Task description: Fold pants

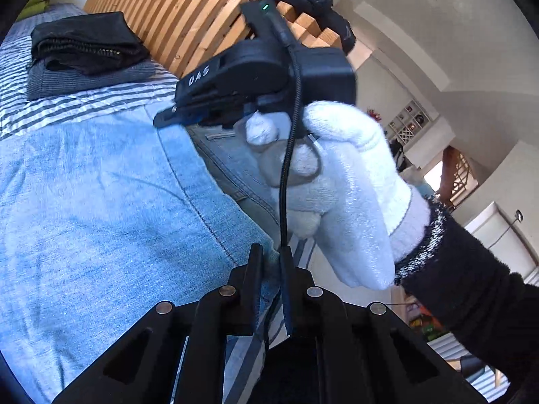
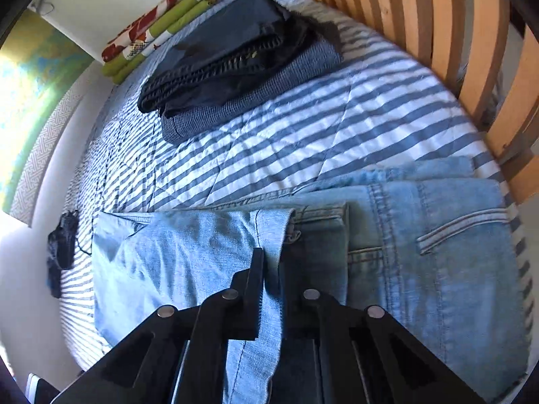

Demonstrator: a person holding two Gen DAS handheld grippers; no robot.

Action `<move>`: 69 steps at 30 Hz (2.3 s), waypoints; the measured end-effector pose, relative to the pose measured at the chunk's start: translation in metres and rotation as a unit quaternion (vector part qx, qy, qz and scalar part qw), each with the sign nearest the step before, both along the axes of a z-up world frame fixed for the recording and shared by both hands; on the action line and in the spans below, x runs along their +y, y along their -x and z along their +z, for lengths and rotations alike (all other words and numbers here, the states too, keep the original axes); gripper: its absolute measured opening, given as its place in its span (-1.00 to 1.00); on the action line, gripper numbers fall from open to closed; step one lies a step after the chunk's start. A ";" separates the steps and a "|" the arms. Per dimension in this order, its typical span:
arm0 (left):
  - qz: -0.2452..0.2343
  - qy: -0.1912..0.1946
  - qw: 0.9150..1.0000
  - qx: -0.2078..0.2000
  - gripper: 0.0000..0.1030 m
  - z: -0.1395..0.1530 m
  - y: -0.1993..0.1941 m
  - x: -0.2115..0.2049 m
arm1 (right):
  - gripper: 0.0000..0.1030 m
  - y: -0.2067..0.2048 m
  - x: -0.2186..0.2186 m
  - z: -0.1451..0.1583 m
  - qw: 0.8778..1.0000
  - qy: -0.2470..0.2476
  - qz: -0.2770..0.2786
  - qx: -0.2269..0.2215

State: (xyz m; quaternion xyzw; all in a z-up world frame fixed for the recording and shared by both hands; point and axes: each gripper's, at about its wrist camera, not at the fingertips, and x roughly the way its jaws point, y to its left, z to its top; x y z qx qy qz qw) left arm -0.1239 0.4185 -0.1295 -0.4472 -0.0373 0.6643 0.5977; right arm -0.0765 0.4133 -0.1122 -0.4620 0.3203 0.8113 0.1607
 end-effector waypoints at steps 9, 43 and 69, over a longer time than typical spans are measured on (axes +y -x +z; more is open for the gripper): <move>-0.030 0.063 0.997 -0.032 -0.34 -0.025 -0.001 0.007 | -0.58 0.008 -0.015 0.000 0.986 -0.137 0.023 -0.092; 0.359 0.100 0.918 -0.134 -0.01 -0.066 0.101 -0.354 | -0.31 0.222 -0.190 0.012 0.980 -0.029 0.196 -0.026; 0.338 0.071 0.930 -0.126 -0.75 -0.058 0.091 -0.370 | -0.87 0.229 -0.232 0.021 0.970 -0.059 0.232 -0.032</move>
